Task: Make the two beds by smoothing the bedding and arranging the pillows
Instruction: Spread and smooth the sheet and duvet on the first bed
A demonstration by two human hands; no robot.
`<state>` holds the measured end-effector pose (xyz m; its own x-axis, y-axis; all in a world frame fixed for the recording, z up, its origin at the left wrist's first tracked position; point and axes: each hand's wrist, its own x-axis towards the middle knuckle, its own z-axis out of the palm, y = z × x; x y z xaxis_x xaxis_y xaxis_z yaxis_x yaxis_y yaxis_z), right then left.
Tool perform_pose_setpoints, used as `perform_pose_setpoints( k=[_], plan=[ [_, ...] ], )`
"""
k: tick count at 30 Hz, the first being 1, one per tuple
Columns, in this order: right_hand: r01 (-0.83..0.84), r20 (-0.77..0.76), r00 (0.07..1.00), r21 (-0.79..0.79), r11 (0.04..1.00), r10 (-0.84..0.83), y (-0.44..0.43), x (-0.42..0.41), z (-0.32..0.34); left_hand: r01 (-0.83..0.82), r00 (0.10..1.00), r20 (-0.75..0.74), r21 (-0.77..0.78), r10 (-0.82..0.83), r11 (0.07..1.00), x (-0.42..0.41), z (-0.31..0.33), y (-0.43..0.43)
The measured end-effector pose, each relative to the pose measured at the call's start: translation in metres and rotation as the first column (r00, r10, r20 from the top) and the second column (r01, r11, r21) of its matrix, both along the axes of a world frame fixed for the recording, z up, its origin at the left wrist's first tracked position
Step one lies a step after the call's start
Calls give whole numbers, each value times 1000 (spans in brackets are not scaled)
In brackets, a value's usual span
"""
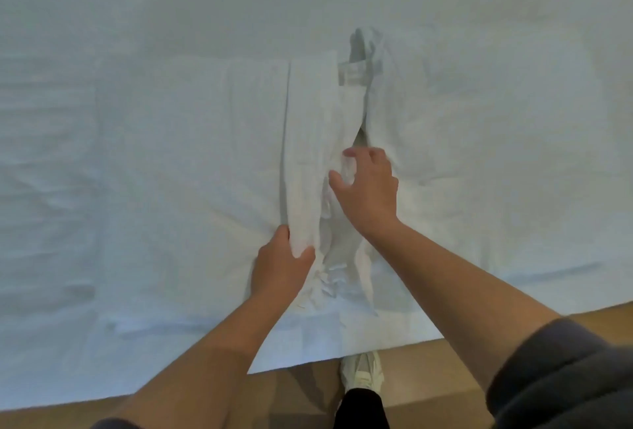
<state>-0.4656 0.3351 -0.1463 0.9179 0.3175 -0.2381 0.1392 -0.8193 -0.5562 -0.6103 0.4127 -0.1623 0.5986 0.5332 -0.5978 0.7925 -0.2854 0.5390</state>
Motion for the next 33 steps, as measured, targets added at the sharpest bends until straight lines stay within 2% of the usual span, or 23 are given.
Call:
perform_pose_setpoints(
  k=[1, 3, 5, 7, 10, 12, 14, 17, 19, 21, 25, 26, 28, 31, 33],
  plan=[
    [51, -21, 999, 88, 995, -49, -2, 1, 3, 1, 1000, 12, 20, -2, 1000, 0, 3, -7],
    [117, -309, 950, 207, 971, -49, -6, 0, 9, -10, 1000, 18, 48, 10, 999, -5, 8, -19],
    [55, -607, 792, 183, 982, 69, -9, -4, 11, -24, 1000, -2, 79, 24, 997, -13, 12, -29],
    [-24, -736, 661, 173, 985, 145, -11, -9, 9, -35, 998, -54, 100, 41, 994, -24, 13, -35],
    [-39, -765, 623, 178, 983, 163, -11, -19, 5, 7, 989, -144, 149, 15, 989, -50, 11, -39],
    [-73, -789, 585, 178, 981, 186, -12, -32, 2, -1, 992, -126, 122, 17, 992, -63, 10, -39],
    [-114, -807, 546, 195, 974, 226, -16, -44, -1, 11, 998, -63, 18, -10, 1000, -68, 11, -36],
    [-83, -762, 617, 186, 979, 197, -40, -50, -8, 114, 993, -8, -151, -116, 982, -69, 14, -28],
    [54, -737, 666, 197, 979, 111, -64, -51, -6, 214, 977, 36, -55, -212, 975, -77, 18, -18],
    [104, -758, 644, 224, 969, 106, -83, -59, -2, 359, 930, 21, 159, -367, 919, -88, 21, -6],
    [-181, -860, 441, 195, 964, 257, -80, -98, -2, 545, 830, -99, 347, -548, 763, -99, 18, 10],
    [-258, -854, 431, 191, 947, 290, -76, -107, -10, 563, 815, -111, 385, -569, 731, -100, 15, 12],
    [-354, -823, 472, 151, 923, 316, -71, -126, -27, 597, 787, -156, 440, -597, 671, -103, 7, 16],
    [-322, -726, 638, 52, 945, 257, -69, -134, -38, 691, 706, -269, 461, -655, 556, -107, -6, 23],
    [-345, -659, 713, -30, 938, 241, -83, -125, -34, 742, 653, -342, 469, -676, 479, -108, -11, 31]
  ],
)
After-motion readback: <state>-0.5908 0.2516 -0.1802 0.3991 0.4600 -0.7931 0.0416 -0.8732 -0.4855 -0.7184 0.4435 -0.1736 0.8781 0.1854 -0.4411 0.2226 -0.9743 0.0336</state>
